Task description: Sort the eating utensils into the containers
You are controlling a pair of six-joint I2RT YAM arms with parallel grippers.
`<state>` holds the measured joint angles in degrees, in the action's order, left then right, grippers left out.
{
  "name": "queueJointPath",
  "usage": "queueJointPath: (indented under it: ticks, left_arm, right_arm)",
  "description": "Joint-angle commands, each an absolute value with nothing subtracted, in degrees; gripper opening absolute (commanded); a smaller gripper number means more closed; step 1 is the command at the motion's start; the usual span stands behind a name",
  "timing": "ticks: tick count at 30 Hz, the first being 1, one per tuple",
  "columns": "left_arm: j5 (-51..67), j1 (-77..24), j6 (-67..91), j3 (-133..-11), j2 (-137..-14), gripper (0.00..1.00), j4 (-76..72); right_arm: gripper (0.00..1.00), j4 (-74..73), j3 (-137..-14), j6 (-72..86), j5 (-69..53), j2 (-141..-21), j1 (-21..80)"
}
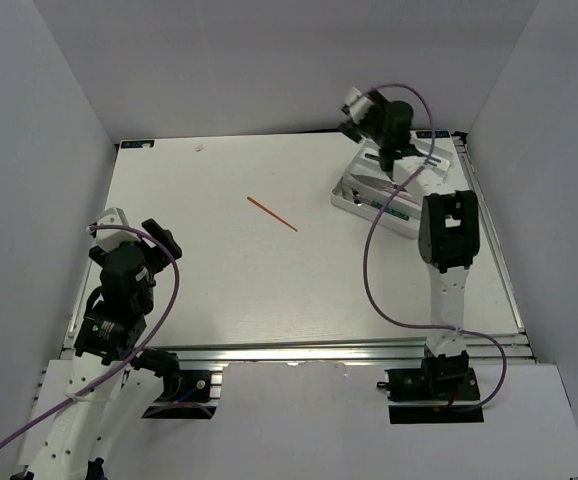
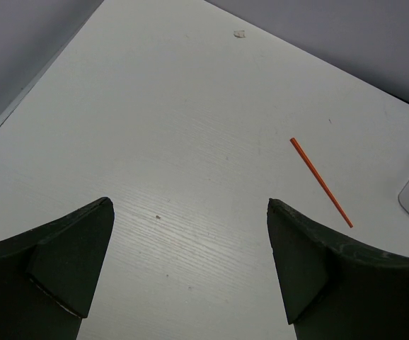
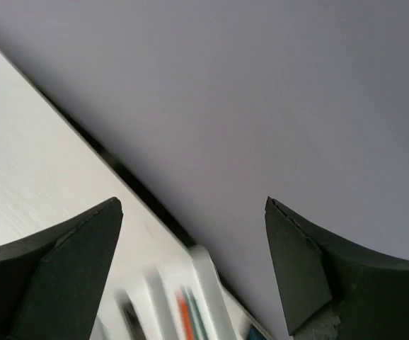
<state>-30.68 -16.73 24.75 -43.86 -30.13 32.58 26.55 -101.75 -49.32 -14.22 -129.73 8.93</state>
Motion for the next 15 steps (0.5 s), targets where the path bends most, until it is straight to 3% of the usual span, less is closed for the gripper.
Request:
queueJointPath:
  ticks: [1,3,6,10,15]
  left_arm:
    - [-31.1,-17.0,25.0,-43.6,-29.6,0.98,32.8]
    - [-31.3,-17.0,25.1,-43.6,-29.9,0.98,32.9]
    - [-31.8,-17.0,25.3,-43.7,-30.2,0.98,33.0]
    - [-31.9,-17.1,25.4,-43.6,-30.6,0.98,33.0]
    - [-31.4,-17.1,25.2,-43.6,-31.3,0.98,33.0]
  right_arm:
    - [0.85,14.0,-117.0,-22.0,-18.9,-129.7,17.3]
    - [0.79,4.8,-126.8,-12.7,-23.6,-133.1,20.6]
    - [0.81,6.5,-122.6,-1.9,-25.9,-133.8,25.9]
    - [0.79,4.4,-119.2,-1.6,-23.8,-134.5,32.2]
    - [0.79,-7.5,-127.6,-4.1,-19.0,-144.1,36.3]
